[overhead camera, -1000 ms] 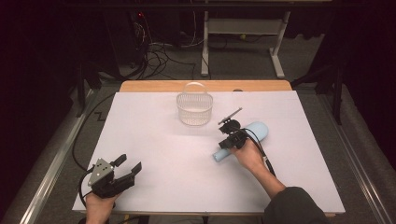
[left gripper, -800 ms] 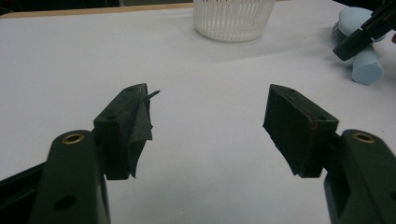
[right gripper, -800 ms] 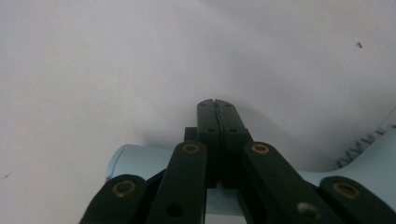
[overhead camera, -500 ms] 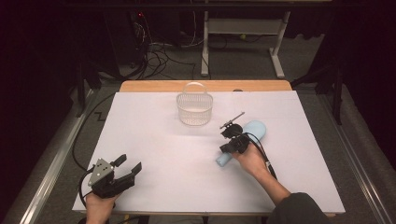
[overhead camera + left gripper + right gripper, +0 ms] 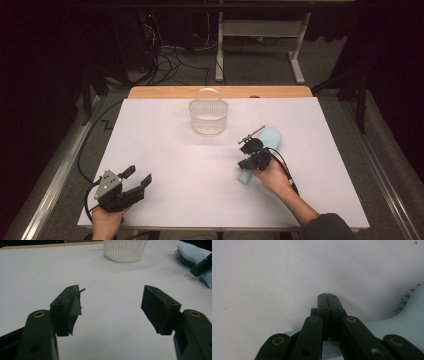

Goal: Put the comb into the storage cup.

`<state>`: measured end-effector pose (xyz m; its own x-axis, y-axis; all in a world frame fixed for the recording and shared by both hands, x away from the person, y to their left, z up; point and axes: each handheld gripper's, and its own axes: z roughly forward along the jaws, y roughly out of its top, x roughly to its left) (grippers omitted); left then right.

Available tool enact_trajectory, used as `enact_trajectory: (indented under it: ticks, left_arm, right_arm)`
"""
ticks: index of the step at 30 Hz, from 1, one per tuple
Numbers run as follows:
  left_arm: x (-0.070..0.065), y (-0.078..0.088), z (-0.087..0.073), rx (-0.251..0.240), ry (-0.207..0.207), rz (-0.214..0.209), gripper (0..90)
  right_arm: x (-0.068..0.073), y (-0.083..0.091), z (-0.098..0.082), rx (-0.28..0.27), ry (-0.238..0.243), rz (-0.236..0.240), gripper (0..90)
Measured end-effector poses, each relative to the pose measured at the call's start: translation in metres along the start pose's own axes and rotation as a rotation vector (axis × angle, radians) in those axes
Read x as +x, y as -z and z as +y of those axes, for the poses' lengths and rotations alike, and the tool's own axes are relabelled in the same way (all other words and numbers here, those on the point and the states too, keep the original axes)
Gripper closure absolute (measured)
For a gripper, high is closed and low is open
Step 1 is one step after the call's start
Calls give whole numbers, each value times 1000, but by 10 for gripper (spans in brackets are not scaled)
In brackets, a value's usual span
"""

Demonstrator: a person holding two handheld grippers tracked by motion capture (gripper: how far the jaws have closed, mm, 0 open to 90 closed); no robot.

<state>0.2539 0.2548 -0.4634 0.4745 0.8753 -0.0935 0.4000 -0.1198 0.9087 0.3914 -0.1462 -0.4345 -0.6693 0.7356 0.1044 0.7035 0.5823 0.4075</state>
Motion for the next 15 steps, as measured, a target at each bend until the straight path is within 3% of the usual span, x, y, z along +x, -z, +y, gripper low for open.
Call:
enact_trajectory:
  ticks: [15]
  left_arm:
    - [0, 0, 0, 5, 0, 3, 327]
  right_arm:
    - [-4, 10, -21, -7, -5, 4, 900]
